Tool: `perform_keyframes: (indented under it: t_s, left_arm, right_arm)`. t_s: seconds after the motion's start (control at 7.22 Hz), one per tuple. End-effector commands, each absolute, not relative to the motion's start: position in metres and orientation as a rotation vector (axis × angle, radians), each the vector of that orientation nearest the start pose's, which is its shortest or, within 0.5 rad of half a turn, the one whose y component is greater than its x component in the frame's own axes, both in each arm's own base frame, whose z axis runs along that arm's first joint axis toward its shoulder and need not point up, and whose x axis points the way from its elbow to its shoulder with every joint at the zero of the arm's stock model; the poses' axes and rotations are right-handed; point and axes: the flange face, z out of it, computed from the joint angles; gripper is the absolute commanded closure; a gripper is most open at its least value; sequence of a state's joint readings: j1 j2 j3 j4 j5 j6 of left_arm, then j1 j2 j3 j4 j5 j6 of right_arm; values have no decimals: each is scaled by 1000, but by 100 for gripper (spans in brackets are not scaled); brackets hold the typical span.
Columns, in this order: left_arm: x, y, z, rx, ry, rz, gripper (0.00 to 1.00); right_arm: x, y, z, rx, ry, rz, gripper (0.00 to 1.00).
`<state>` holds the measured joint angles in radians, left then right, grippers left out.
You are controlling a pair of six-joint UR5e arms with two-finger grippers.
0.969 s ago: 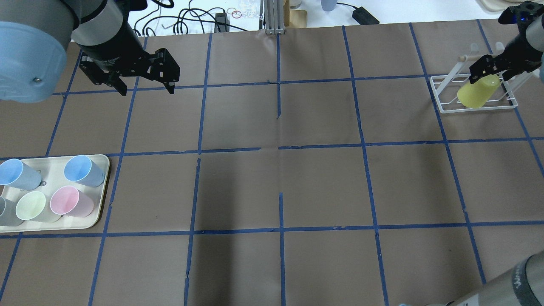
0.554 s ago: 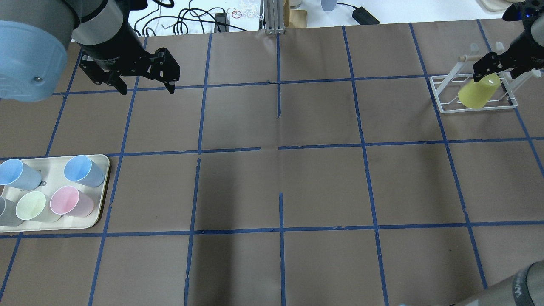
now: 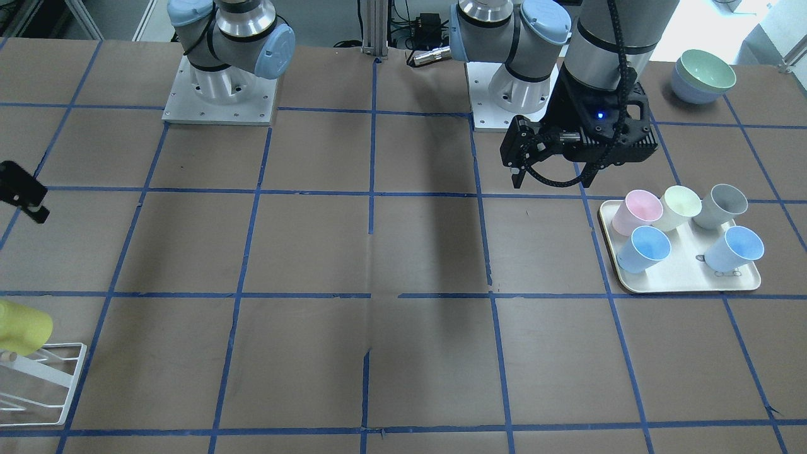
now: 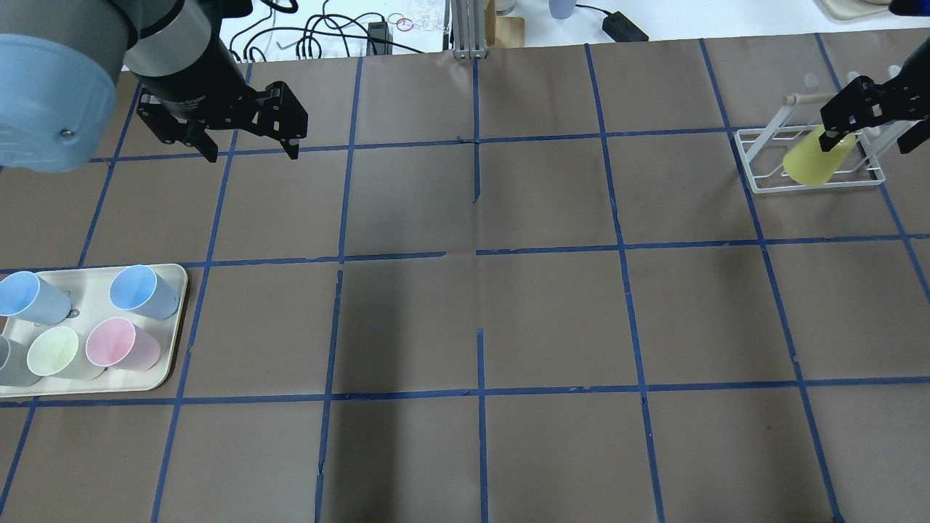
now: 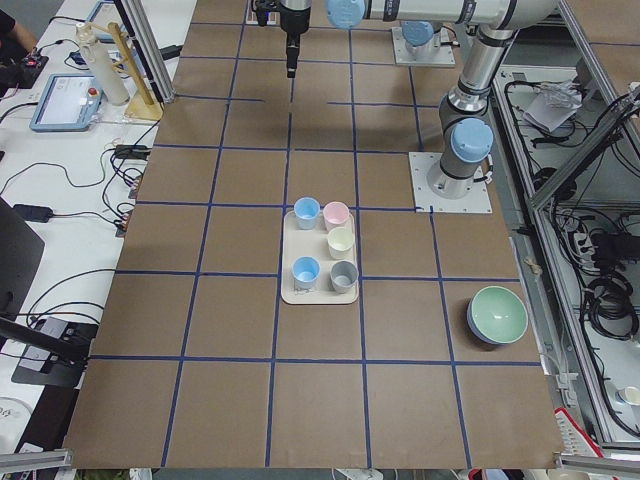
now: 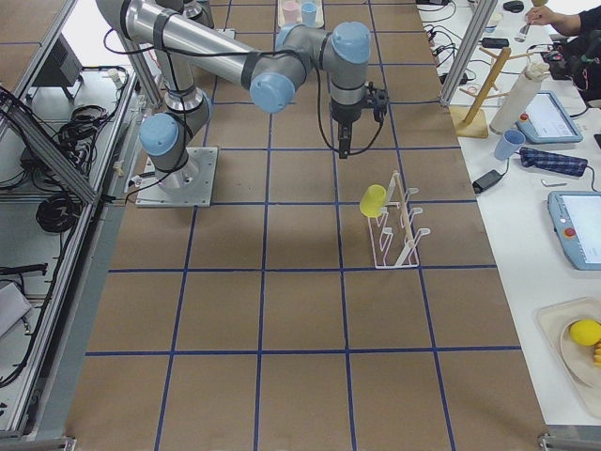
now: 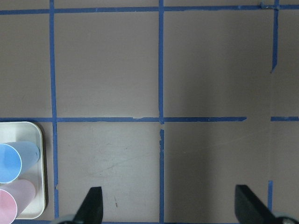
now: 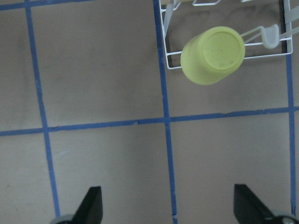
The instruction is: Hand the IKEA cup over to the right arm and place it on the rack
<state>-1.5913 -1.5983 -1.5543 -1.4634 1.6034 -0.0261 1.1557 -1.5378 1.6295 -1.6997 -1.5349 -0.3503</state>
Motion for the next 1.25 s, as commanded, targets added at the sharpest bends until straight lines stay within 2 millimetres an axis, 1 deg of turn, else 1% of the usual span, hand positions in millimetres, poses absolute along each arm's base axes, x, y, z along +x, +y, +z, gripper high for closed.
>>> perform_keyframes:
  t_s: [0.0,0.14,0.28,0.42,0.55,0.69,0.97,1.11]
  left_arm:
    - [-141,-509,494,-10,3108,-151,0]
    - [-141,-509,494,-10,3108,-151,0]
    - [-141,-509,494,-10,3108,-151,0]
    - [-141,-508,495,-10,3108,-156,0]
    - [-141,-508,495,-10,3108,-156,0]
    - [-141,-508,495,-10,3108,-156,0]
    - [-141,-508,495,-10,3108,-156,0]
    - [-141,-508,495,-10,3108,-156,0]
  right_arm:
    - [-7,-492,483,168,3104,-12,0]
    - [22,-491,485,202,3095,-20,0]
    - [56,-486,489,218,3092,-26,0]
    - [93,-478,491,198,3103,-30,0]
    - [112,-471,488,143,3109,-17,0]
    - [114,-462,497,140,3108,-41,0]
    - [116,-447,504,157,3105,-38,0]
    - [121,-438,503,143,3106,-33,0]
